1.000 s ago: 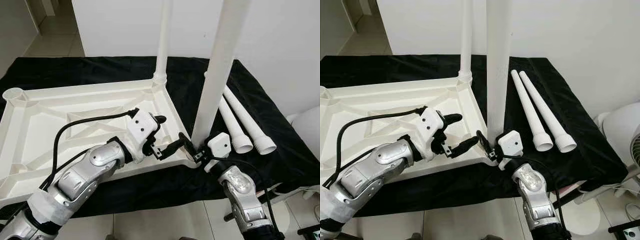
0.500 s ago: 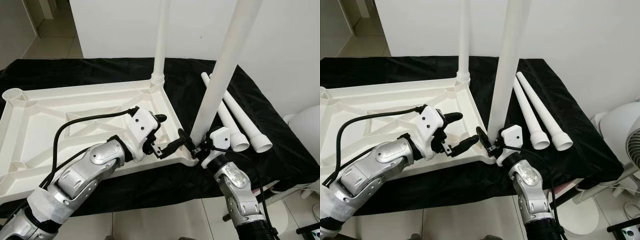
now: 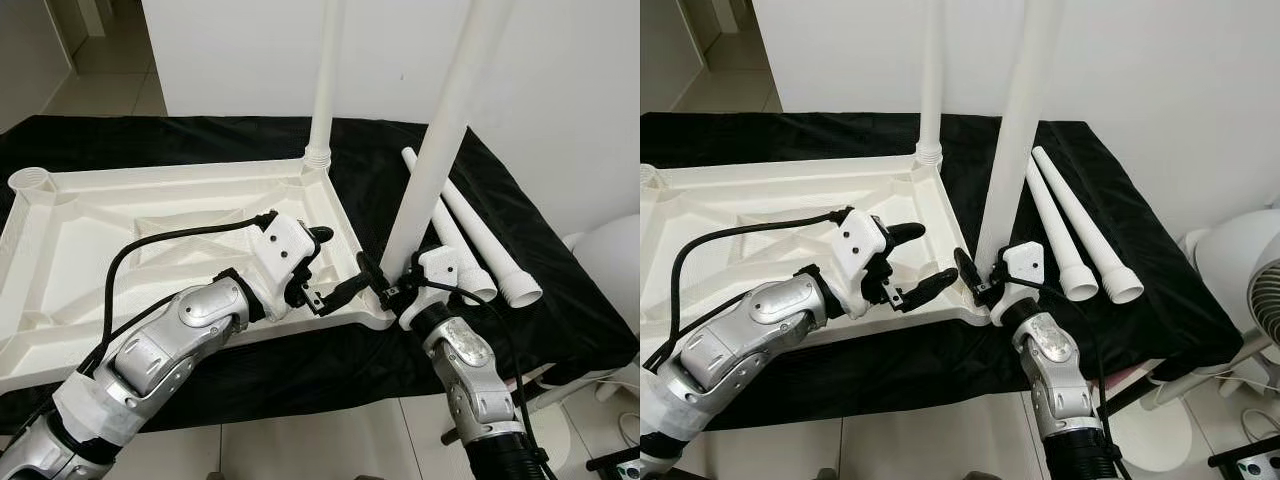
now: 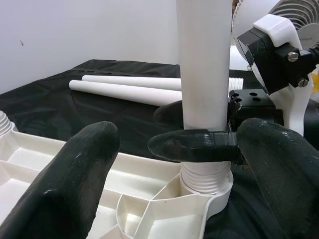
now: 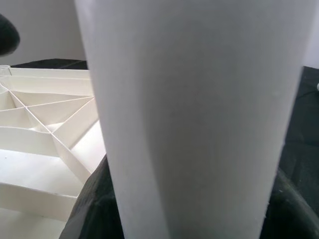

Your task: Building children table

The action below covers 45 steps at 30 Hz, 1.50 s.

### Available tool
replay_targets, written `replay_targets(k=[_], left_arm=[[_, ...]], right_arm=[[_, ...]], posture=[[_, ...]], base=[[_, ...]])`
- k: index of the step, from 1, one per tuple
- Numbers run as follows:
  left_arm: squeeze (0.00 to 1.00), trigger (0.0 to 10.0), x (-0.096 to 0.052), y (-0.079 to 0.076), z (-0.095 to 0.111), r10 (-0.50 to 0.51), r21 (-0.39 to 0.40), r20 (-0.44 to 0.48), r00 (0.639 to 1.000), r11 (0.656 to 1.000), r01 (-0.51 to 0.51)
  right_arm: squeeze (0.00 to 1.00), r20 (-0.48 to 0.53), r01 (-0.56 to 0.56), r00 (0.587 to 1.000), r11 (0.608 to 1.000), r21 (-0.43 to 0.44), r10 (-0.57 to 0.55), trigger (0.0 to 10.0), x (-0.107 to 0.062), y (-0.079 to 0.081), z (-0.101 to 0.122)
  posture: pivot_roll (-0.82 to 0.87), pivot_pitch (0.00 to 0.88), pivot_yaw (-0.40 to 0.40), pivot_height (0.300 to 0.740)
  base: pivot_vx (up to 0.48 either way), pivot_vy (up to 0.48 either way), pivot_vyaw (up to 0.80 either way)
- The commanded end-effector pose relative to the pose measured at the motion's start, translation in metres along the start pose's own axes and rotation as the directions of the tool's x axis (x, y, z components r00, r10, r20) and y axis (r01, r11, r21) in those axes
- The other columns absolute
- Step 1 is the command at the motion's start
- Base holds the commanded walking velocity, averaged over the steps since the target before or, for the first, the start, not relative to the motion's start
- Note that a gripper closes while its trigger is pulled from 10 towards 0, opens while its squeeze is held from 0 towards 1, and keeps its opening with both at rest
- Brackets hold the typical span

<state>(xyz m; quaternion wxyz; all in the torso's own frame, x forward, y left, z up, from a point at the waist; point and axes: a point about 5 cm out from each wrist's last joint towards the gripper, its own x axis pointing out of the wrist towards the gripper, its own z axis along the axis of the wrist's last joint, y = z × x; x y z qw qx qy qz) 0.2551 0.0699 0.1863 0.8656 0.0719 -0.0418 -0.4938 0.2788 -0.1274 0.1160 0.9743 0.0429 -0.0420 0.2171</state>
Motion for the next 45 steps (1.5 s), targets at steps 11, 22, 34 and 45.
replay_targets(k=[11, 22, 34, 45], left_arm=[[0.00, 10.0, -0.001, -0.016, 0.004, -0.301, 0.024, 0.005, 0.954, 0.953, 0.301], [0.00, 10.0, -0.001, -0.016, 0.004, -0.297, 0.022, 0.008, 0.955, 0.955, 0.297], [0.00, 10.0, 0.000, -0.016, 0.005, -0.295, 0.027, 0.012, 0.955, 0.955, 0.295], [0.00, 10.0, 0.000, -0.016, 0.005, -0.290, 0.026, 0.016, 0.957, 0.957, 0.290]], right_arm=[[0.00, -0.061, 0.112, 0.993, 0.973, 0.203, -0.102, 10.0, -0.013, -0.006, -0.027], [0.00, 0.023, 0.112, 0.992, 0.951, 0.288, -0.123, 10.0, -0.015, -0.004, -0.021], [0.00, 0.046, 0.006, 0.999, 0.998, 0.056, -0.008, 10.0, -0.013, 0.003, -0.013], [0.00, 0.048, -0.058, 0.996, 0.963, -0.262, 0.073, 10.0, -0.011, 0.001, -0.002]], posture=[[0.06, 0.026, -0.026, 0.740], [0.06, 0.025, -0.029, 0.740], [0.06, 0.023, -0.029, 0.740], [0.06, 0.021, -0.034, 0.740]], base=[[0.000, 0.000, 0.00], [0.000, 0.000, 0.00], [0.000, 0.000, 0.00], [0.000, 0.000, 0.00]])
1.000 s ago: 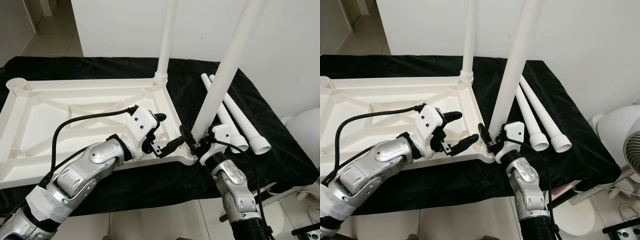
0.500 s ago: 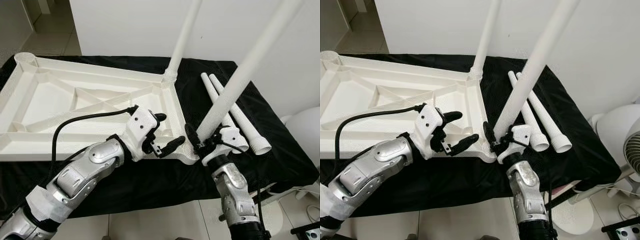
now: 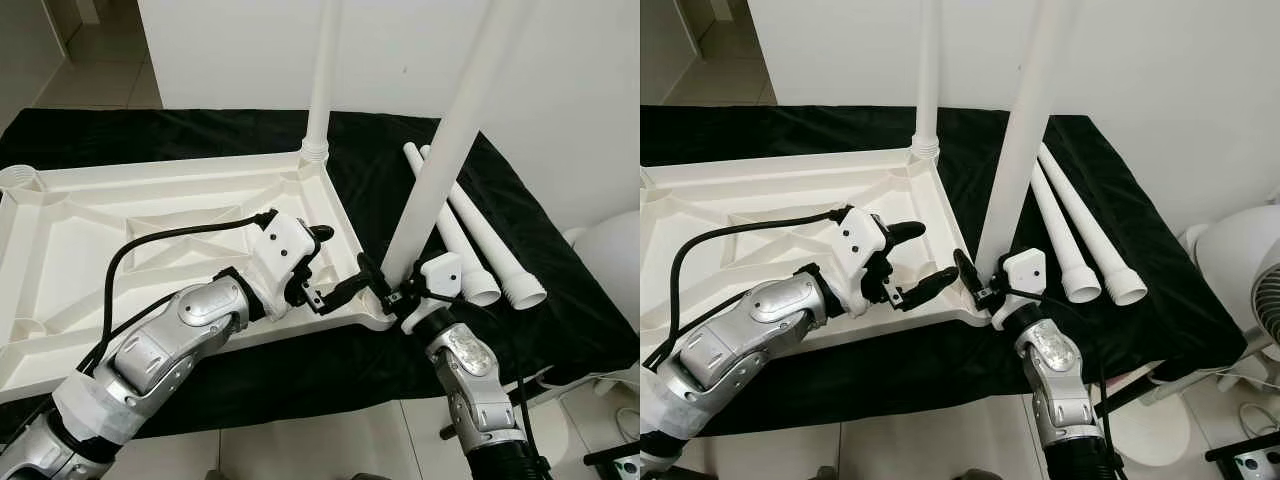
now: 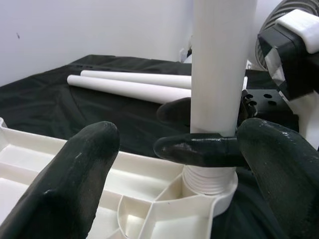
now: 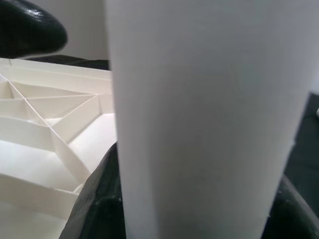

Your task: Building children table

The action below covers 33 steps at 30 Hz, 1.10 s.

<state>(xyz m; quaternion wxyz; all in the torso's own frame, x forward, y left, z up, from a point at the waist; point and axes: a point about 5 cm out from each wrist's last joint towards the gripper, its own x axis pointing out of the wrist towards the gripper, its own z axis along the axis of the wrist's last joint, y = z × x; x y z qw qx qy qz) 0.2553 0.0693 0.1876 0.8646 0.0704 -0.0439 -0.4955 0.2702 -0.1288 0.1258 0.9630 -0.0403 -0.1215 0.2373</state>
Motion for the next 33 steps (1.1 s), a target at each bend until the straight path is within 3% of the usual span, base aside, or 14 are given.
replay_targets(k=[1, 12, 21, 26, 33], left_arm=[[0.00, 10.0, 0.000, -0.016, 0.004, -0.286, 0.025, 0.011, 0.958, 0.958, 0.286], [0.00, 10.0, -0.001, -0.016, 0.004, -0.289, 0.026, 0.009, 0.957, 0.957, 0.288], [0.00, 10.0, 0.000, -0.016, 0.004, -0.295, 0.032, 0.007, 0.956, 0.955, 0.294], [0.00, 10.0, 0.000, -0.015, 0.005, -0.293, 0.042, 0.007, 0.956, 0.955, 0.293], [0.00, 10.0, 0.000, -0.014, 0.005, -0.292, 0.043, 0.006, 0.956, 0.956, 0.291]], right_arm=[[0.00, -0.064, -0.031, 0.998, 0.995, -0.096, 0.025, 10.0, -0.006, 0.001, -0.013], [0.00, -0.052, -0.006, 0.999, 0.986, -0.169, -0.003, 10.0, -0.011, 0.004, -0.015], [0.00, -0.014, 0.061, 0.998, 0.994, -0.095, -0.062, 10.0, -0.014, 0.005, -0.018], [0.00, -0.007, 0.187, 0.982, 0.969, 0.159, -0.188, 10.0, -0.020, 0.006, -0.028], [0.00, -0.024, 0.222, 0.974, 0.946, 0.237, -0.223, 10.0, -0.020, 0.005, -0.033]], posture=[[0.06, 0.021, -0.034, 0.740], [0.06, 0.022, -0.026, 0.740], [0.06, 0.019, -0.022, 0.740], [0.06, 0.015, -0.019, 0.740], [0.06, 0.023, -0.016, 0.740]], base=[[0.000, 0.000, 0.00], [0.000, 0.000, 0.00], [0.000, 0.000, 0.00], [0.000, 0.000, 0.00], [0.000, 0.000, 0.00]])
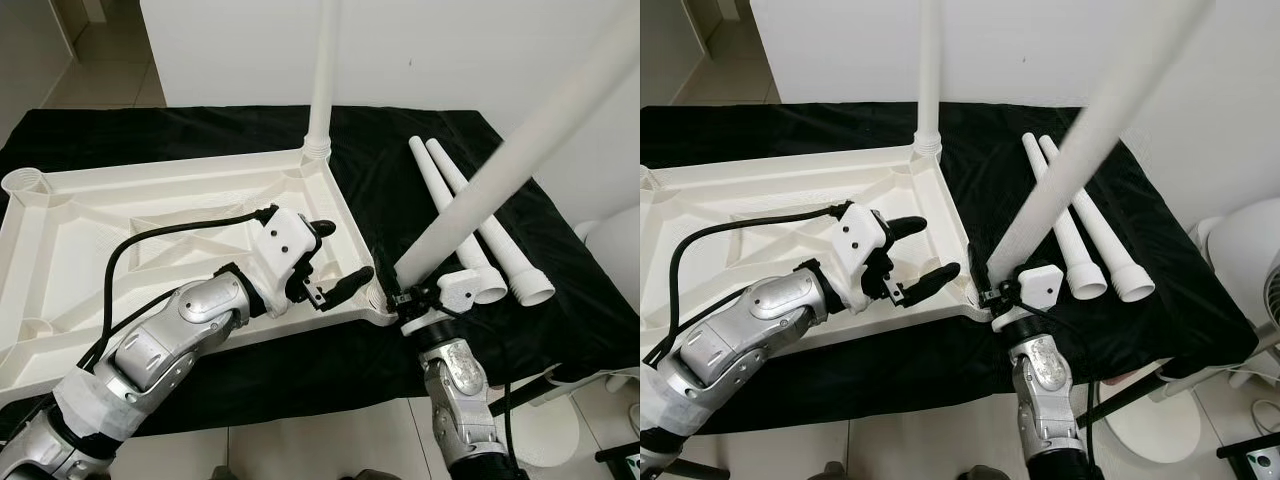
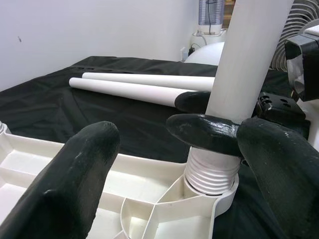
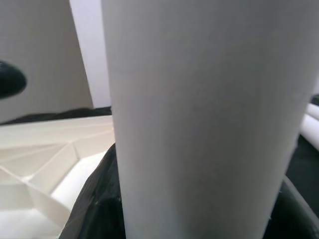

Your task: Building children table

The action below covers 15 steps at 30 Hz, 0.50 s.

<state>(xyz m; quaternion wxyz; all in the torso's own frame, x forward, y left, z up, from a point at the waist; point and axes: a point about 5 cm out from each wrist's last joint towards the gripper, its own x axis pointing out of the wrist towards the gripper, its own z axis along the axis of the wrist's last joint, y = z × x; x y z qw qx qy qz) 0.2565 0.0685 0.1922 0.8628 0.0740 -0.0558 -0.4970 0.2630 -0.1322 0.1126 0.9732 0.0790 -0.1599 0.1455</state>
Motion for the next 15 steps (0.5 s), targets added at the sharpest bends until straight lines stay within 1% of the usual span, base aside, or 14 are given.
replay_targets(k=[1, 8, 9, 10, 11, 13, 14, 15], left_arm=[[0.00, 10.0, -0.002, -0.016, 0.001, -0.288, 0.021, -0.006, 0.958, 0.957, 0.288], [0.00, 10.0, -0.002, -0.015, 0.002, -0.285, 0.024, -0.008, 0.959, 0.958, 0.285], [0.00, 10.0, -0.002, -0.015, 0.002, -0.285, 0.024, -0.007, 0.959, 0.958, 0.285], [0.00, 10.0, -0.002, -0.015, 0.002, -0.285, 0.024, -0.007, 0.959, 0.958, 0.285], [0.00, 10.0, -0.002, -0.015, 0.002, -0.285, 0.024, -0.007, 0.959, 0.958, 0.285], [0.00, 10.0, -0.002, -0.015, 0.002, -0.285, 0.025, -0.006, 0.959, 0.958, 0.285], [0.00, 10.0, -0.002, -0.015, 0.002, -0.285, 0.025, -0.006, 0.959, 0.958, 0.285], [0.00, 10.0, -0.001, -0.015, 0.002, -0.285, 0.025, -0.005, 0.959, 0.958, 0.285]], right_arm=[[0.00, -0.127, 0.035, 0.991, 0.998, 0.046, -0.029, 10.0, -0.012, -0.003, -0.022], [0.00, -0.163, 0.015, 0.987, 1.000, -0.002, -0.015, 10.0, -0.008, -0.005, -0.025], [0.00, -0.190, 0.011, 0.982, 1.000, 0.001, -0.010, 10.0, -0.007, -0.006, -0.026], [0.00, -0.224, -0.001, 0.975, 1.000, -0.014, -0.002, 10.0, -0.004, -0.007, -0.028], [0.00, -0.224, -0.001, 0.975, 1.000, -0.014, -0.002, 10.0, -0.004, -0.007, -0.028], [0.00, -0.281, -0.027, 0.960, 0.999, -0.039, 0.015, 10.0, 0.000, -0.009, -0.029], [0.00, -0.281, -0.027, 0.960, 0.999, -0.039, 0.015, 10.0, 0.000, -0.009, -0.029], [0.00, -0.307, -0.054, 0.951, 0.997, -0.058, 0.034, 10.0, 0.002, -0.009, -0.030]], posture=[[0.06, 0.023, -0.016, 0.740], [0.06, 0.028, -0.012, 0.740], [0.06, 0.028, -0.011, 0.740], [0.06, 0.027, -0.012, 0.740], [0.06, 0.027, -0.012, 0.740], [0.06, 0.027, -0.013, 0.740], [0.06, 0.027, -0.013, 0.740], [0.06, 0.028, -0.013, 0.740]], base=[[0.000, 0.000, 0.00], [0.000, 0.000, 0.00], [0.000, 0.000, 0.00], [0.000, 0.000, 0.00], [0.000, 0.000, 0.00], [0.000, 0.000, 0.00], [0.000, 0.000, 0.00], [0.000, 0.000, 0.00]])
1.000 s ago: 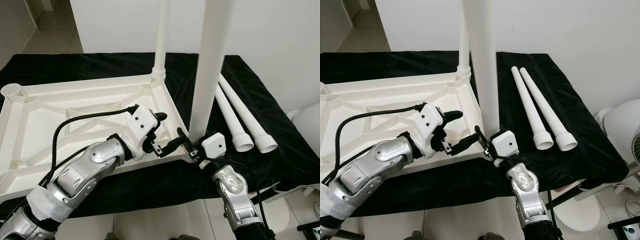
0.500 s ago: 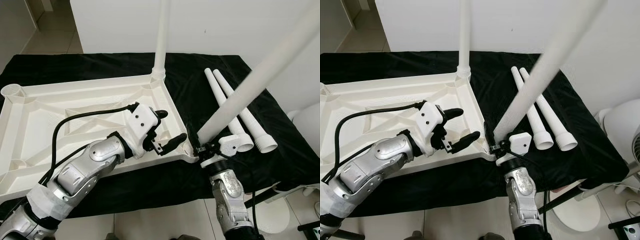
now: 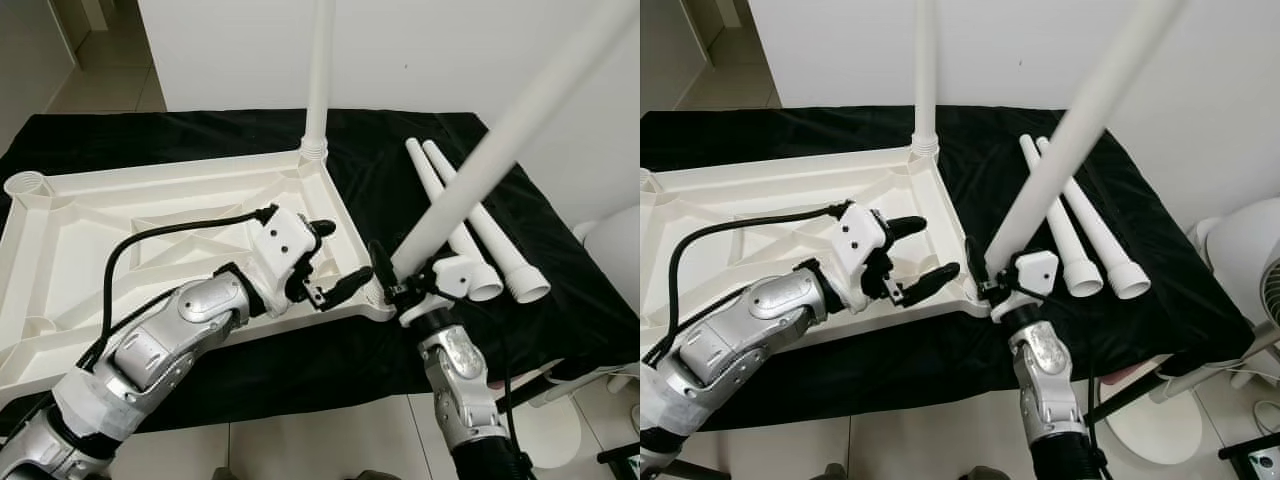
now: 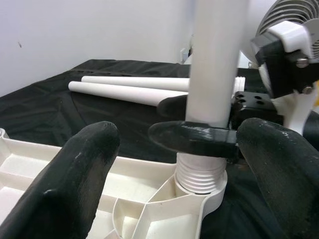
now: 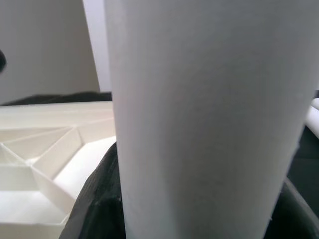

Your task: Building children table

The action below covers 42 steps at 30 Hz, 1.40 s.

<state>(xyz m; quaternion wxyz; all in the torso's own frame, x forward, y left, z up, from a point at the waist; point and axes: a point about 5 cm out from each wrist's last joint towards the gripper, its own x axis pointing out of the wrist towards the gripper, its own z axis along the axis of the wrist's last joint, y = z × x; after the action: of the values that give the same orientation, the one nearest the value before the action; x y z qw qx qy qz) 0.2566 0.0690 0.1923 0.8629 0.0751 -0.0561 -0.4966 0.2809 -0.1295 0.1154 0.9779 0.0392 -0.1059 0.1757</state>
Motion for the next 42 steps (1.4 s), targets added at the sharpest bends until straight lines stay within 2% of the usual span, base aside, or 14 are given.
replay_targets(k=[1, 3, 10, 11, 14, 22, 29, 30, 34, 39, 40, 42], left_arm=[[0.00, 10.0, -0.001, -0.015, 0.002, -0.285, 0.023, -0.004, 0.958, 0.958, 0.285], [0.00, 10.0, -0.001, -0.015, 0.002, -0.285, 0.022, -0.003, 0.958, 0.958, 0.285], [0.00, 10.0, -0.001, -0.015, 0.002, -0.280, 0.021, -0.001, 0.960, 0.960, 0.280], [0.00, 10.0, -0.001, -0.015, 0.002, -0.277, 0.021, -0.001, 0.961, 0.961, 0.277], [0.00, 10.0, -0.002, -0.015, 0.002, -0.276, 0.022, -0.001, 0.961, 0.961, 0.276], [0.00, 10.0, -0.002, -0.017, 0.002, -0.277, 0.019, 0.001, 0.961, 0.961, 0.277], [0.00, 10.0, -0.002, -0.017, 0.002, -0.278, 0.016, 0.002, 0.960, 0.960, 0.278], [0.00, 10.0, -0.002, -0.017, 0.002, -0.278, 0.016, 0.002, 0.960, 0.960, 0.278], [0.00, 10.0, -0.001, -0.018, 0.002, -0.279, 0.013, 0.005, 0.960, 0.960, 0.279], [0.00, 10.0, -0.001, -0.019, 0.002, -0.277, 0.012, 0.006, 0.961, 0.961, 0.277], [0.00, 10.0, -0.001, -0.019, 0.002, -0.277, 0.011, 0.006, 0.961, 0.961, 0.277], [0.00, 10.0, -0.001, -0.019, 0.002, -0.277, 0.011, 0.006, 0.961, 0.961, 0.277]], right_arm=[[0.00, -0.187, 0.011, 0.982, 1.000, -0.007, -0.013, 10.0, -0.013, -0.004, -0.029], [0.00, -0.225, -0.021, 0.974, 0.999, -0.033, 0.013, 10.0, -0.012, -0.005, -0.029], [0.00, -0.247, -0.061, 0.968, 0.996, -0.062, 0.043, 10.0, -0.011, -0.008, -0.029], [0.00, -0.252, -0.031, 0.967, 0.999, -0.011, 0.027, 10.0, -0.012, -0.010, -0.031], [0.00, -0.263, -0.009, 0.965, 1.000, 0.012, 0.012, 10.0, -0.013, -0.011, -0.033], [0.00, -0.297, -0.002, 0.955, 1.000, 0.000, 0.002, 10.0, -0.016, -0.009, -0.036], [0.00, -0.274, 0.057, 0.960, 0.998, -0.024, -0.061, 10.0, -0.011, -0.004, -0.030], [0.00, -0.273, 0.068, 0.959, 0.997, -0.026, -0.072, 10.0, -0.010, -0.004, -0.030], [0.00, -0.269, 0.269, 0.924, 0.962, -0.050, -0.272, 10.0, 0.000, -0.003, -0.029], [0.00, -0.255, 0.354, 0.899, 0.934, -0.054, -0.356, 10.0, 0.000, -0.007, -0.028], [0.00, -0.239, 0.421, 0.873, 0.904, -0.072, -0.426, 10.0, -0.001, -0.010, -0.027], [0.00, -0.239, 0.421, 0.873, 0.904, -0.072, -0.426, 10.0, -0.001, -0.010, -0.027]], posture=[[0.06, 0.028, -0.013, 0.740], [0.06, 0.029, -0.015, 0.740], [0.06, 0.028, -0.021, 0.740], [0.07, 0.030, -0.024, 0.740], [0.06, 0.031, -0.025, 0.740], [0.06, 0.033, -0.025, 0.740], [0.06, 0.037, -0.028, 0.740], [0.06, 0.037, -0.028, 0.740], [0.06, 0.038, -0.033, 0.740], [0.06, 0.036, -0.038, 0.740], [0.06, 0.036, -0.038, 0.740], [0.06, 0.036, -0.038, 0.740]], base=[[0.000, 0.000, 0.00], [0.000, 0.000, 0.00], [0.000, 0.000, 0.00], [0.000, 0.000, 0.00], [0.000, 0.000, 0.00], [0.000, 0.000, 0.00], [0.000, 0.000, 0.00], [0.000, 0.000, 0.00], [0.000, 0.000, 0.00], [0.000, 0.000, 0.00], [0.000, 0.000, 0.00], [0.000, 0.000, 0.00]])
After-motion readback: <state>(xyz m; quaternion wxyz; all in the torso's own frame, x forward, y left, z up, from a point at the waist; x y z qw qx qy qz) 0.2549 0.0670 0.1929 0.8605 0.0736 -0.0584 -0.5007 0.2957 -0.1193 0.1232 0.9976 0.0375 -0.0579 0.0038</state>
